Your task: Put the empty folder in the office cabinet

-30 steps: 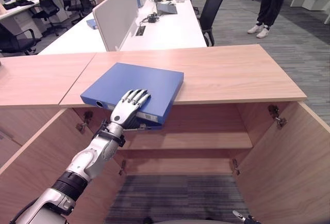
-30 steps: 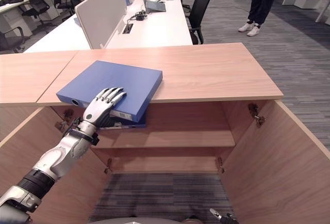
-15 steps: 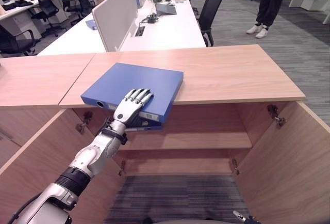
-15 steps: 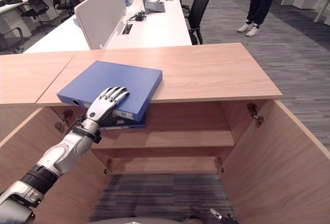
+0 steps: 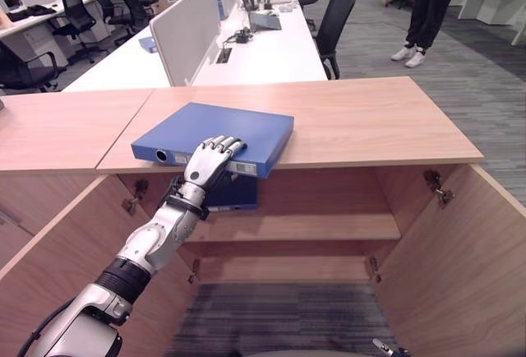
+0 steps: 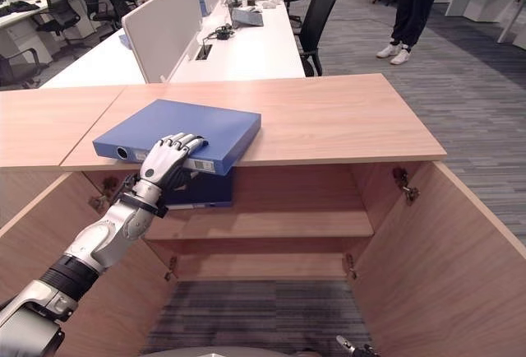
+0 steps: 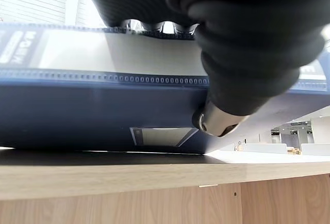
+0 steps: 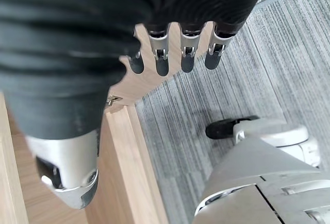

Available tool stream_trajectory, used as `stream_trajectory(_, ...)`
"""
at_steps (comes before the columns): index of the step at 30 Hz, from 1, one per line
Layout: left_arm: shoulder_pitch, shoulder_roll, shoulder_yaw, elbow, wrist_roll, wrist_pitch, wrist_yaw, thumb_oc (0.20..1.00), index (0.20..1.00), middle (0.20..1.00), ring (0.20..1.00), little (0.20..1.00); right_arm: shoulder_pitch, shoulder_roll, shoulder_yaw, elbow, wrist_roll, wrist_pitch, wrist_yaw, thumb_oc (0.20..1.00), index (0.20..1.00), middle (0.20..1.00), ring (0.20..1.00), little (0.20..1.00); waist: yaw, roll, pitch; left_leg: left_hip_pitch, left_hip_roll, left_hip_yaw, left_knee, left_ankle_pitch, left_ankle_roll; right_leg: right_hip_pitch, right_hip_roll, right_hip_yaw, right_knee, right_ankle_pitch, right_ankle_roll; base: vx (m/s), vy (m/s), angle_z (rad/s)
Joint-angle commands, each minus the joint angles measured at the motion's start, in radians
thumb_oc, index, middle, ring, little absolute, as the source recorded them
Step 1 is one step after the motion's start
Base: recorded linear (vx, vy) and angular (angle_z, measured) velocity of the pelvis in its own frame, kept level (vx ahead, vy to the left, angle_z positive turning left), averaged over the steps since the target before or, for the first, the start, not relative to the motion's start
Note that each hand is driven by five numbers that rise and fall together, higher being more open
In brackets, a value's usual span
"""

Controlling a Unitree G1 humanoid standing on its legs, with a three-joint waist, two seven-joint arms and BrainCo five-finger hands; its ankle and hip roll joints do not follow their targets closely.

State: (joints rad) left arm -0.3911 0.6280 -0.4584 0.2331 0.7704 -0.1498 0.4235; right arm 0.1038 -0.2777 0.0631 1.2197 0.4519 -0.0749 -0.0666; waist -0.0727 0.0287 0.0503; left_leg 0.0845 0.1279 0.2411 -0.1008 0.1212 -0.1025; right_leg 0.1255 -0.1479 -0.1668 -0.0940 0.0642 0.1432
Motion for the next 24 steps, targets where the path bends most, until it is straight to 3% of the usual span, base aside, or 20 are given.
stream_trajectory(1,-0.099,0.008,0.043,0.045,-0.053,0.015,-0.016,0.2,0.2,0.2,0.2,0.2,-0.089,-0.001,-0.017,0.016,0.038,-0.014,-0.005,1.0,1.0,1.0,1.0,1.0,0.005,-0.019,0.073,0.099,-0.039,-0.019,0.014,-0.165,-0.013,0.04,-0.009,-0.012,0.014,-0.092,0.047,0.0,0.0,0.0)
stream_trajectory(7,-0.133,0.026,0.082,-0.002,-0.09,0.017,0.001,0.2,0.2,0.2,0.2,0.2,-0.091,0.001,-0.011,0.013,0.036,-0.013,-0.004,1.0,1.0,1.0,1.0,1.0,0.006,-0.018,0.072,0.103,-0.038,-0.02,0.014,-0.163,-0.014,0.044,-0.008,-0.015,0.015,-0.094,0.045,0.0,0.0,0.0)
stream_trajectory(18,-0.211,0.046,0.248,-0.161,-0.266,-0.004,0.058,0.2,0.2,0.2,0.2,0.2,-0.103,0.016,0.014,-0.002,0.036,-0.015,0.008,1.0,1.0,1.0,1.0,1.0,0.015,-0.013,0.063,0.102,-0.036,-0.028,0.014,-0.157,-0.018,0.051,-0.01,-0.023,0.012,-0.096,0.043,0.0,0.0,0.0)
stream_trajectory(24,-0.199,0.015,0.396,-0.332,-0.537,-0.092,0.066,0.2,0.2,0.2,0.2,0.2,-0.109,0.025,0.032,-0.03,0.032,-0.02,0.025,1.0,1.0,1.0,1.0,1.0,0.027,-0.005,0.059,0.102,-0.035,-0.035,0.014,-0.151,-0.02,0.053,-0.01,-0.024,0.008,-0.096,0.039,0.0,0.0,0.0)
